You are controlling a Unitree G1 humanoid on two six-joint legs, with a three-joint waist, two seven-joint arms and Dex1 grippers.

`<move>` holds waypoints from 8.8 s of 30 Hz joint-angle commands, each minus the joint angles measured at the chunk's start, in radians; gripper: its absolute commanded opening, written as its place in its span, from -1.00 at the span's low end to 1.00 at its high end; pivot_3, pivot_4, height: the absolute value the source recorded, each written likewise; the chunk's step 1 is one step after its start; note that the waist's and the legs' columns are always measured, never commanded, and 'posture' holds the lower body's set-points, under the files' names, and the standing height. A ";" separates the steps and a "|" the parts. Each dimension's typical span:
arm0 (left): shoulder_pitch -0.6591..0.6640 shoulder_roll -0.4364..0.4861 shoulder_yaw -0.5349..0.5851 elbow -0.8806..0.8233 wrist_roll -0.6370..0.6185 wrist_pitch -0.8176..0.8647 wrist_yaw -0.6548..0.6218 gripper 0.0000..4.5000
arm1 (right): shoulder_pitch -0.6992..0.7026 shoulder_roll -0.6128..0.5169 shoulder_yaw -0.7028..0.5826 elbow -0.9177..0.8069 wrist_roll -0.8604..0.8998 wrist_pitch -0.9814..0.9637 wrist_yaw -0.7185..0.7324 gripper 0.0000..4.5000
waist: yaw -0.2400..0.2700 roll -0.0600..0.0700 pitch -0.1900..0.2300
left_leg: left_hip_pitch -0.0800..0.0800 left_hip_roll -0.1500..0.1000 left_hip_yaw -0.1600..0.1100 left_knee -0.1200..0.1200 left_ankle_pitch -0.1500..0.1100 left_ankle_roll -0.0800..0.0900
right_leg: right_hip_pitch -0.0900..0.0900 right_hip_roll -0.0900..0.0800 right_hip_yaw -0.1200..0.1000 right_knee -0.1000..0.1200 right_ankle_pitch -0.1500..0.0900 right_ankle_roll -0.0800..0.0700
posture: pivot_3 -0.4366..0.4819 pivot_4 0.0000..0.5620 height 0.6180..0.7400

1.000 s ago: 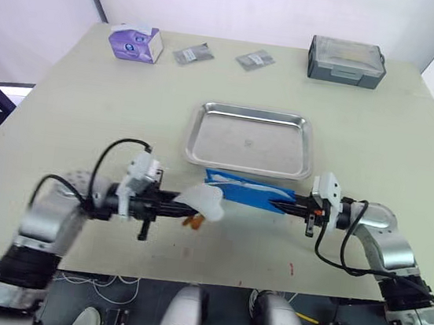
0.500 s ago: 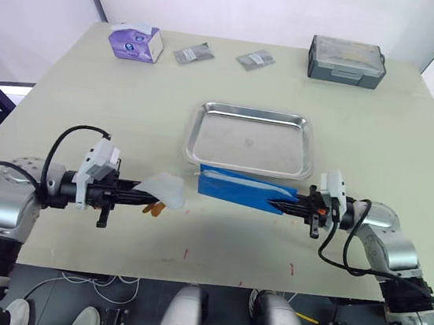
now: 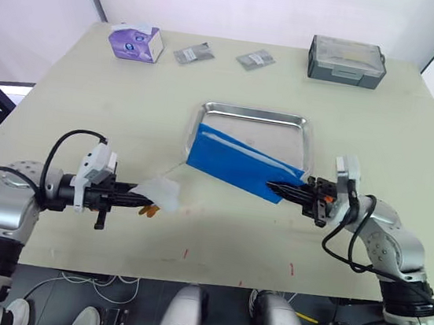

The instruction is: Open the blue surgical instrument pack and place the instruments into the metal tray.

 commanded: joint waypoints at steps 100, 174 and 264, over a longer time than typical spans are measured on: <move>-0.430 -0.077 -0.058 0.262 0.082 -0.074 -0.105 0.98 | -0.074 -0.015 0.134 0.170 -0.338 -0.295 0.064 -1.00 | -0.001 -0.002 0.001 | 0.000 -0.001 0.000 0.001 0.000 0.000 | -0.001 0.000 0.000 0.002 0.000 0.000 | -0.05 -0.47 0.86; -0.306 -0.204 -0.187 0.140 0.055 -0.013 -0.081 -1.00 | 0.015 -0.230 -0.076 -0.271 0.065 0.180 0.005 1.00 | 0.000 -0.002 0.001 | 0.000 -0.001 -0.001 0.001 0.000 0.000 | 0.000 0.000 0.000 0.002 0.000 0.000 | -0.05 -0.47 0.86; -0.301 -0.175 -0.092 0.051 0.108 -0.012 0.006 0.97 | 0.179 -0.170 0.097 -0.156 -0.263 -0.182 -0.028 1.00 | 0.001 -0.003 0.001 | 0.000 -0.001 -0.002 0.001 0.000 0.000 | 0.001 0.000 0.000 0.001 0.000 0.000 | -0.05 -0.47 0.86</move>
